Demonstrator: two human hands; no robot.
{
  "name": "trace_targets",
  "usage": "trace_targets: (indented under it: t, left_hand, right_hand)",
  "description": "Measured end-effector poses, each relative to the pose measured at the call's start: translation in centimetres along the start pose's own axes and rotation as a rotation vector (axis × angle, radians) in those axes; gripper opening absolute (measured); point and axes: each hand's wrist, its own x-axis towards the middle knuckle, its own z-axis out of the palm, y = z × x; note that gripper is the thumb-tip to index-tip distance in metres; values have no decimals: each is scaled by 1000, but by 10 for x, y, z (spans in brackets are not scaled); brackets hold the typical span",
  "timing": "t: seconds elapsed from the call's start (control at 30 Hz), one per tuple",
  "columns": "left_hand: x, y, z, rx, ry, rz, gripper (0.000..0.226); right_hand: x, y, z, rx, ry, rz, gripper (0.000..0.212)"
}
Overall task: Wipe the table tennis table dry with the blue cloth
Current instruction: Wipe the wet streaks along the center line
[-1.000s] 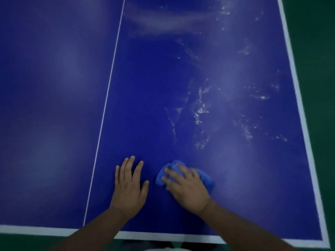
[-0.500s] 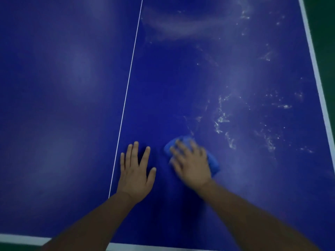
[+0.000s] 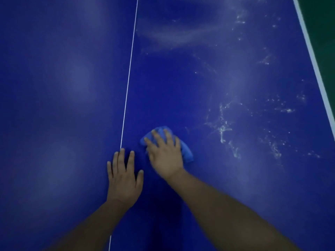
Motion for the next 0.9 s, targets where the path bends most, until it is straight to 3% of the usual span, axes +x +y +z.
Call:
trace_targets:
  t: [0.3,0.37,0.43,0.5,0.6,0.67,0.8,0.9]
  left_hand:
    - [41,58,1,-32,-66,186,67]
    - [34,72,6,-52,-79,177,66]
    - [23,79,13,-62,-80,160,65]
    - [11,86,20,-62,-61,160,65]
    - [0,94,30,-68,-14,156,64]
    - [-3,99,33,-57,-15,174,65]
    - [-7,111,37,-53,-51,201,68]
    - [-13,121,38,-40,-65,199,67]
  right_hand:
    - [-35,224,-66,101,178,911,43]
    - [-34,209,-64,92,236,822,46]
    - [-29,155,-47,54,238,517,47]
    - [-39,86,-27,38,132,294,44]
    - [-58,58,-19,67,61,207,42]
    - [-63,104,-20,26,103,245,41]
    - [-85,222,-47,-45,134,605,45]
    - [-88,274,-72,58,136,859,43]
